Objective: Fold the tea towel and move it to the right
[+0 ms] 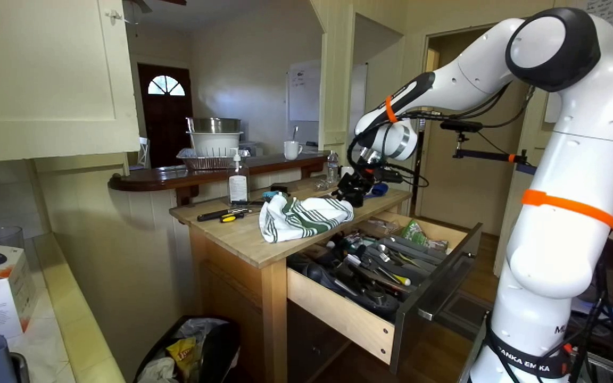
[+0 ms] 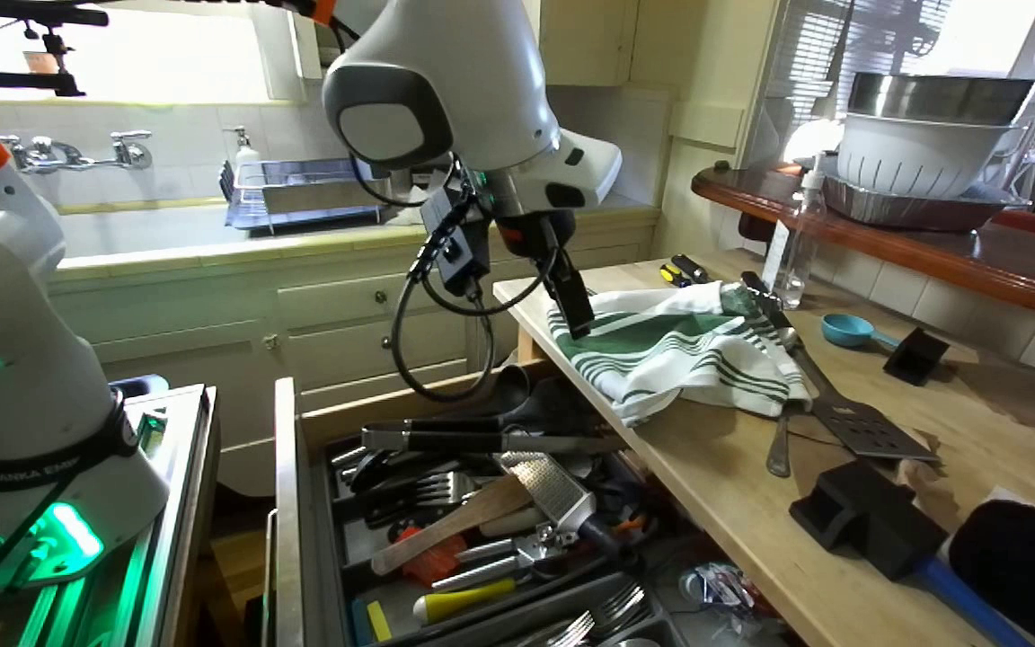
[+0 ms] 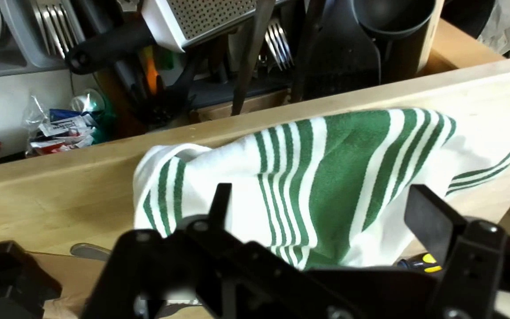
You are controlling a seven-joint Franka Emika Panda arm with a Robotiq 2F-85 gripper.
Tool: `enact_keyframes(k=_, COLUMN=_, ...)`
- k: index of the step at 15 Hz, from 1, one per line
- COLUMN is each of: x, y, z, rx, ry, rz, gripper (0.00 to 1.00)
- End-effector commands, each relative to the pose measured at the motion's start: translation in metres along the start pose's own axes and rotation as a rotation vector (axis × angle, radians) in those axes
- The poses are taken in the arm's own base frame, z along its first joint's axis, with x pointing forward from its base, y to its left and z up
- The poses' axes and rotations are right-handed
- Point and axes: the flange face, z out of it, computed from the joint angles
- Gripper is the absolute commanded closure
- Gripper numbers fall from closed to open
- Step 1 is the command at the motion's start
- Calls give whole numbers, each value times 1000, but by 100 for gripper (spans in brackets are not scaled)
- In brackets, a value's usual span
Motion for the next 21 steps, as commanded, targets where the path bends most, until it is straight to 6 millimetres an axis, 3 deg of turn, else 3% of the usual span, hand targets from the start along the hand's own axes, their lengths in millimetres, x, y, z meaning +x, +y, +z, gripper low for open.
enact_keyframes(k=1, x=3, y=1, z=4, rx=-4, ry=-6, rz=5, gripper=0)
enact_keyframes(k=2, x=4, y=1, z=6, rx=-6, ry=-8, rz=6, gripper=0)
enact_keyframes(k=10, x=20, y=62, z=29, rx=-43, ry=74, rz=212, gripper=0)
enact_keyframes(k=13, x=23, y=79, z=48, rx=-78, ry=70, rz=215, gripper=0)
enact_keyframes(k=16, x=24, y=90, z=71, rx=-94, ry=38, rz=200, gripper=0)
enact_keyframes(k=19, x=30, y=89, z=90, rx=-62, ry=41, rz=165, gripper=0)
enact_keyframes(k=21, x=32, y=85, z=101, rx=-40, ry=37, rz=156, gripper=25)
